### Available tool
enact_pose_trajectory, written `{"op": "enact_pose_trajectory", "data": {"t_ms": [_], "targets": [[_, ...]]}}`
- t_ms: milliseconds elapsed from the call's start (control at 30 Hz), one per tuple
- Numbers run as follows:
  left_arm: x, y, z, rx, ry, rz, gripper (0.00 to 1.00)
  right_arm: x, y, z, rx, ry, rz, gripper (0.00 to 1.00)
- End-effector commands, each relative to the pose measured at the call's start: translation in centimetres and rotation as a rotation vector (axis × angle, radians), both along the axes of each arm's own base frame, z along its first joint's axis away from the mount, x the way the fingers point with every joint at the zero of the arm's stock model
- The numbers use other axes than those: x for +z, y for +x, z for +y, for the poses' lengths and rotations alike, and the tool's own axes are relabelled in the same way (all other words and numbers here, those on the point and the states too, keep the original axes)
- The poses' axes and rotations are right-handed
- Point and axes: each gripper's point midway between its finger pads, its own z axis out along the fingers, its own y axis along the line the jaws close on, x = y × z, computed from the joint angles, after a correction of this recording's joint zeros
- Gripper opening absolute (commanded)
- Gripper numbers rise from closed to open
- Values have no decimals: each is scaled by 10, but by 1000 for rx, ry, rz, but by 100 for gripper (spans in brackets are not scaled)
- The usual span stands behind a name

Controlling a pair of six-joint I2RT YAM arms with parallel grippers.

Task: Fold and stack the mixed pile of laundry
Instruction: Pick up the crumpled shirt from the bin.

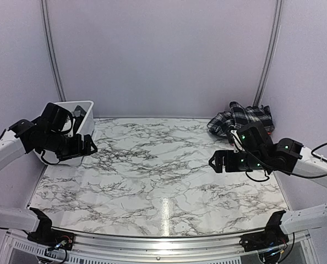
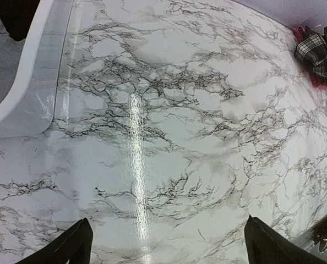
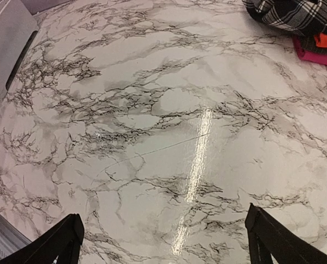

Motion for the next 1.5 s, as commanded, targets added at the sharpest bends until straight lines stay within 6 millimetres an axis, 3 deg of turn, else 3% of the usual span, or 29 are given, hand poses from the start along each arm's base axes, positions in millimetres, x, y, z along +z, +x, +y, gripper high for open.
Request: {"op": "enact_pose_trajectory", "data": {"t_ms": [0,200,333,467,567,600,767,933,1233,1467], "targets": [[33,14,-2,85,-85,-76,99,22,6,4,-29,82,-47,99],[81,48,-7,70,-74,-162,99,38,12,1,-51,72,-75,99],[102,80,16,119,-75,-181,99,52,15,3,-34,79,-113,99],[116,121,67,238,-52,-207,99,67,18,7,-6,83,-149,99],[122,149,119,365,-24,-223,99,69,21,9,-2,89,-153,98],[125,156,149,440,-1,-232,99,67,21,12,7,90,-149,99],[98,181,221,616,26,-167,99,62,30,22,29,97,-137,99],[40,197,257,683,101,-42,94,55,45,24,34,106,-113,99],[-38,236,266,665,105,81,77,35,78,15,33,160,-44,98],[-88,250,261,645,70,158,63,27,99,7,24,164,-17,99]]}}
